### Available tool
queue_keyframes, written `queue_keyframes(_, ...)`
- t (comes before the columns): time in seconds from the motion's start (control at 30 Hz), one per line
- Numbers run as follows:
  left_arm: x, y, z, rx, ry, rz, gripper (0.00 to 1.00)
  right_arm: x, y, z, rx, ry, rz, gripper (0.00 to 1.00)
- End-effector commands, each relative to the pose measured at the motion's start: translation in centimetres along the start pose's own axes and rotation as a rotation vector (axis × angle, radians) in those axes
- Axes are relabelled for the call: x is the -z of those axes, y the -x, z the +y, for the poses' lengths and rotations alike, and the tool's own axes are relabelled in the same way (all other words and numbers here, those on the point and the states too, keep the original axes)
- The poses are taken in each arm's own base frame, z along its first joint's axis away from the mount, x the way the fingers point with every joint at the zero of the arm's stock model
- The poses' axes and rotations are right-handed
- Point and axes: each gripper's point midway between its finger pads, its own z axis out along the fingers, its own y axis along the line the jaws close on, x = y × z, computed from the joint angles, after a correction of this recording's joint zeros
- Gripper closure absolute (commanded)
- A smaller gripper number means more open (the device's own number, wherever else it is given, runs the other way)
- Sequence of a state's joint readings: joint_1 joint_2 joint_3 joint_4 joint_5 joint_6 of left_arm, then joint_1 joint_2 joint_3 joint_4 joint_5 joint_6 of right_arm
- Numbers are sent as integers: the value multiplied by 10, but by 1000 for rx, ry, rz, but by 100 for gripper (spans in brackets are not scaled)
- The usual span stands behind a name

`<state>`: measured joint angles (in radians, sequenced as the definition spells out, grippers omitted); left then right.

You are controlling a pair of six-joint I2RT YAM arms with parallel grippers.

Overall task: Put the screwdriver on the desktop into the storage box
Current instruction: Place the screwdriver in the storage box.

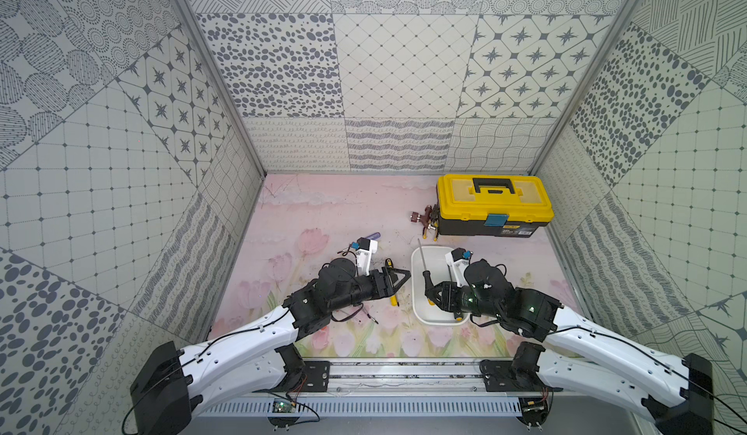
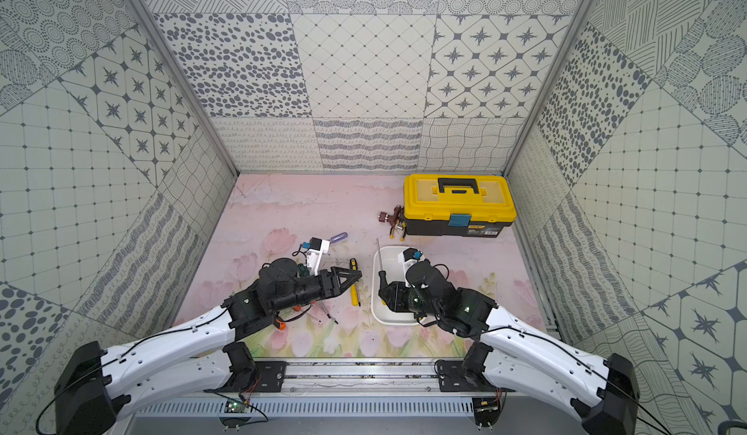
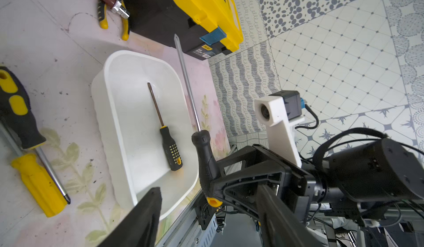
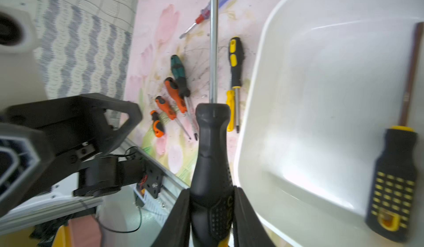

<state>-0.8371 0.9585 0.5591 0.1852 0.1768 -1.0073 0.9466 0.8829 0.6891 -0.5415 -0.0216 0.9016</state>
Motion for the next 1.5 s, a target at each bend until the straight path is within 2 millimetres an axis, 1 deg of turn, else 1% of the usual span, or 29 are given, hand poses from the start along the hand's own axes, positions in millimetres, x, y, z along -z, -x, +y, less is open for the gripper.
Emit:
queue_keyframes(0.0, 0, -2, 39, -35, 205, 12, 33, -2, -5, -37, 35, -210, 34, 100)
queue_keyframes(0.17, -3, -5, 59, -29, 304, 32, 36, -10, -16, -59, 30, -328, 95, 100)
queue_keyframes(0.27, -5, -8, 64, -30, 330, 49, 38, -16, -21, -65, 26, -361, 120, 100)
queue_keyframes(0.5, -10, -12, 71, -31, 356, 81, 42, -26, -21, -76, 19, -434, 133, 100)
queue_keyframes(0.73, -11, -15, 73, -36, 358, 95, 44, -30, -19, -80, 19, -464, 130, 100)
queue_keyframes(0.77, -11, -15, 73, -36, 357, 96, 44, -30, -19, -79, 18, -463, 129, 95)
queue_keyframes(0.8, -11, -16, 72, -36, 356, 97, 44, -31, -19, -80, 19, -464, 131, 85)
queue_keyframes(0.83, -12, -16, 72, -36, 354, 100, 43, -31, -18, -79, 19, -464, 129, 72)
queue_keyframes(0.87, -12, -16, 72, -37, 353, 102, 43, -30, -17, -78, 17, -462, 126, 63)
queue_keyframes(0.93, -12, -16, 73, -37, 358, 102, 43, -28, -16, -77, 13, -455, 116, 52)
queue_keyframes(0.97, -12, -16, 73, -39, 362, 103, 43, -27, -14, -75, 13, -447, 108, 48)
queue_keyframes(1.0, -12, -16, 74, -38, 367, 100, 43, -25, -14, -74, 13, -441, 102, 47)
queue_keyframes(1.13, -10, -14, 81, -40, 411, 94, 43, -19, -10, -64, 32, -399, 78, 47)
queue_keyframes(1.23, -11, -10, 86, -41, 460, 88, 45, -15, -8, -47, 78, -345, 48, 51)
queue_keyframes(1.33, -14, -2, 91, -57, 530, 85, 45, -14, -6, -30, 115, -291, 28, 59)
queue_keyframes(1.47, -31, 8, 97, -98, 616, 106, 48, -18, -9, -17, 135, -241, 22, 71)
